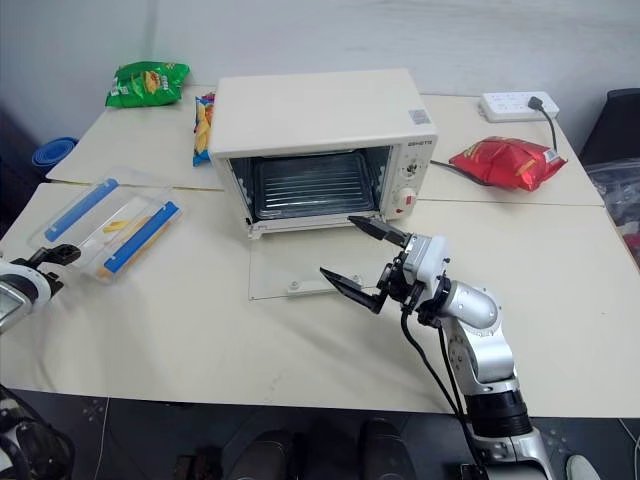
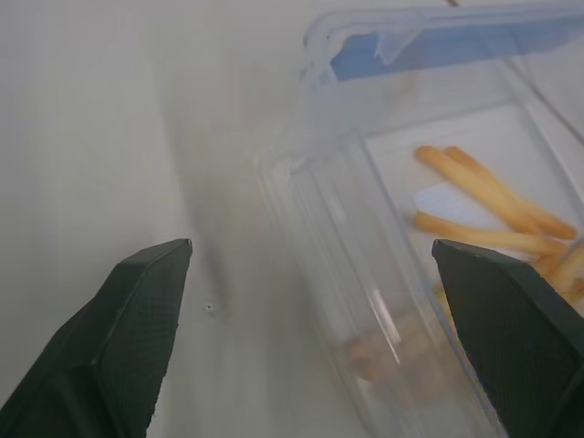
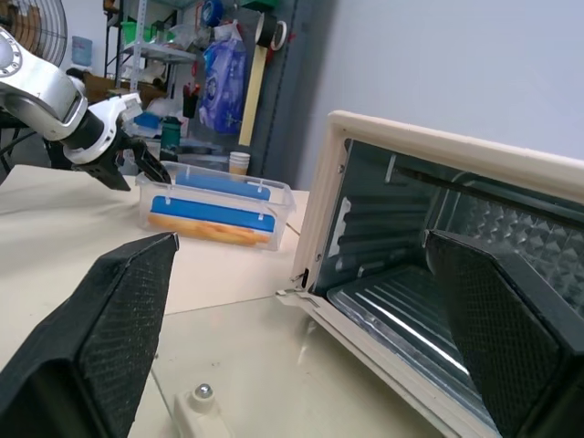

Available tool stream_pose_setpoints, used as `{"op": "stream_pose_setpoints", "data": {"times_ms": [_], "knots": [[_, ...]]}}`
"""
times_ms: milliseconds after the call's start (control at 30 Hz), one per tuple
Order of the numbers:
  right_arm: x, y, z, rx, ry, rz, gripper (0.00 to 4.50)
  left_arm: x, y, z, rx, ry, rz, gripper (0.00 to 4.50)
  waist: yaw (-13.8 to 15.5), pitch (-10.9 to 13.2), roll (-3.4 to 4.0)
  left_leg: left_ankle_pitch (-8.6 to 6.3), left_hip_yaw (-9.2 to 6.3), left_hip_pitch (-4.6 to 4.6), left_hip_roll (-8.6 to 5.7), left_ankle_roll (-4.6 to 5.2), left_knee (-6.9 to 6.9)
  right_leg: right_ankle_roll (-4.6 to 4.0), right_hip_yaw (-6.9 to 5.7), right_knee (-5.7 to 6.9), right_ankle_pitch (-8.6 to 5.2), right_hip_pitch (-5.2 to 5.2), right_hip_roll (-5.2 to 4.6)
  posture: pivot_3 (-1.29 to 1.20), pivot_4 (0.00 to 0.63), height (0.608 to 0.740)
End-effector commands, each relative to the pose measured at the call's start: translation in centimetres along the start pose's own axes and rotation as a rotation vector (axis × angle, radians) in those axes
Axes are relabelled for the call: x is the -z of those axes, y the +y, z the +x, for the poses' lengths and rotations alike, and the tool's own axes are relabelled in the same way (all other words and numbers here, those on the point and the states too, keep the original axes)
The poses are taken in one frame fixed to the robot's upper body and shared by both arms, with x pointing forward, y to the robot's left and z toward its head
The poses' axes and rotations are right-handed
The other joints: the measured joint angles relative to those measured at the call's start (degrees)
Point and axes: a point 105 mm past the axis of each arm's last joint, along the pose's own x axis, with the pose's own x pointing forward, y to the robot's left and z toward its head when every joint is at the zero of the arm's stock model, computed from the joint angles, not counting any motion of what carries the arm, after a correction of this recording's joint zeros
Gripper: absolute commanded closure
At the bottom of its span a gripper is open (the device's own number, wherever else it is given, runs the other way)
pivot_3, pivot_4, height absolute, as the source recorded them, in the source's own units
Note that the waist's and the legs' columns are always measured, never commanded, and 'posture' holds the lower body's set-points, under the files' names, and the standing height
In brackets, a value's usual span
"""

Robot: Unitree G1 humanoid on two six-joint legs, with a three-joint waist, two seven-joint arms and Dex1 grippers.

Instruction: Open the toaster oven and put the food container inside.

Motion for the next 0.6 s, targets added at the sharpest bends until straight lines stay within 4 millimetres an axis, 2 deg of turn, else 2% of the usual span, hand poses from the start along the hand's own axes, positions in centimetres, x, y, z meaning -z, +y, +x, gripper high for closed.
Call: {"op": "stream_pose_setpoints", "data": {"times_ms": [33,233,400,433,500,600], "knots": [[-1.2,-0.1,0.2,-0.001,-0.045,-0.044,0.0,-1.0,0.0,-0.1,-0.005,-0.01,0.028,1.11,-0.1,0.0,0.0,0.0,0.0,0.0,0.0,0.0,0.0,0.0,0.0,0.0,0.0,0.0,0.0,0.0,0.15,0.74],[-1.0,-0.6,-0.1,0.003,-0.03,-0.053,0.0,-2.2,0.7,-0.3,-0.042,-0.044,0.08,3.03,-0.7,0.0,0.0,0.01,0.0,0.0,0.02,-0.03,-0.02,0.0,-0.01,0.04,0.0,-0.03,0.01,0.0,0.15,0.74],[-0.6,-0.7,-0.8,0.009,-0.001,-0.048,0.0,-3.4,1.2,-2.0,-0.024,-0.077,0.174,4.16,-0.8,0.0,0.01,0.04,-0.01,0.01,0.01,-0.08,-0.07,0.0,0.03,0.04,0.0,-0.13,0.02,0.0,0.15,0.74],[-0.6,-0.8,-0.8,0.013,0.004,-0.047,0.0,-3.7,1.5,-2.4,-0.032,-0.088,0.233,4.34,-0.9,0.0,-0.01,0.04,-0.01,0.0,-0.02,-0.08,-0.09,0.0,0.04,0.06,0.0,-0.17,0.0,0.0,0.15,0.74],[-0.6,-1.1,-1.1,0.045,0.013,-0.052,0.0,-4.4,1.4,-3.2,0.004,-0.143,0.352,4.34,-0.9,0.0,-0.02,0.03,-0.01,-0.01,0.0,-0.08,-0.1,0.0,0.05,0.08,0.0,-0.22,0.01,0.0,0.15,0.74],[-0.4,-1.2,-2.1,0.081,0.047,-0.049,0.0,-4.3,0.8,-4.5,0.132,-0.102,0.375,4.34,-0.5,0.0,-0.02,0.03,-0.02,-0.04,0.01,-0.08,-0.12,-0.03,0.07,0.05,-0.01,-0.22,0.0,0.0,0.15,0.74]]}}
